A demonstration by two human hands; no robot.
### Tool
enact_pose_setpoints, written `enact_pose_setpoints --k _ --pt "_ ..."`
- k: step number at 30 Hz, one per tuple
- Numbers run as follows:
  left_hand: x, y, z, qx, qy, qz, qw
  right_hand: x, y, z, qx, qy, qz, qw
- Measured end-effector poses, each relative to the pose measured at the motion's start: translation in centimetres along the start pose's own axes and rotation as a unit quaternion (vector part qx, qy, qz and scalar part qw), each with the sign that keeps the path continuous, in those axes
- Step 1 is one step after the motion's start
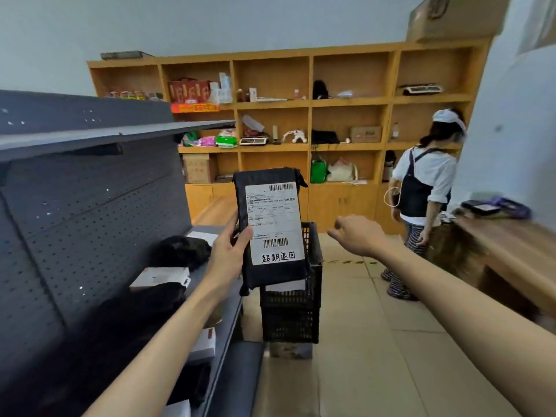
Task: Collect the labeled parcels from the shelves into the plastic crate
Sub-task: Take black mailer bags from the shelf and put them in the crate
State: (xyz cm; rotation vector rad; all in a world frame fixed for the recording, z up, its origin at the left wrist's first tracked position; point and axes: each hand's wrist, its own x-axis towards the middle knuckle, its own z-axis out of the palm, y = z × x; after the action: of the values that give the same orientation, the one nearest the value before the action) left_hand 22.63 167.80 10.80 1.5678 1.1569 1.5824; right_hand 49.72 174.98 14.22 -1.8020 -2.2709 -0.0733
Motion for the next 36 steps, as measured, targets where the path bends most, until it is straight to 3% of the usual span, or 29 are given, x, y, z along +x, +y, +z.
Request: enact_pose_setpoints --k 6,16,36 --pt "8.4 -2.5 3.5 0.000 -0.039 0.027 0.999 7.2 4.2 1.4 -0.018 -0.006 0.016 1.000" --pt "24.9 -7.8 7.2 -0.014 -0.027 0.019 0.999 23.2 9.2 4.2 -0.020 -0.009 0.015 1.000" --pt "52.2 -23.9 7.5 -0.039 -0.034 -0.029 0.998 54.3 10.2 12.8 -0.035 -0.041 0.028 0.998"
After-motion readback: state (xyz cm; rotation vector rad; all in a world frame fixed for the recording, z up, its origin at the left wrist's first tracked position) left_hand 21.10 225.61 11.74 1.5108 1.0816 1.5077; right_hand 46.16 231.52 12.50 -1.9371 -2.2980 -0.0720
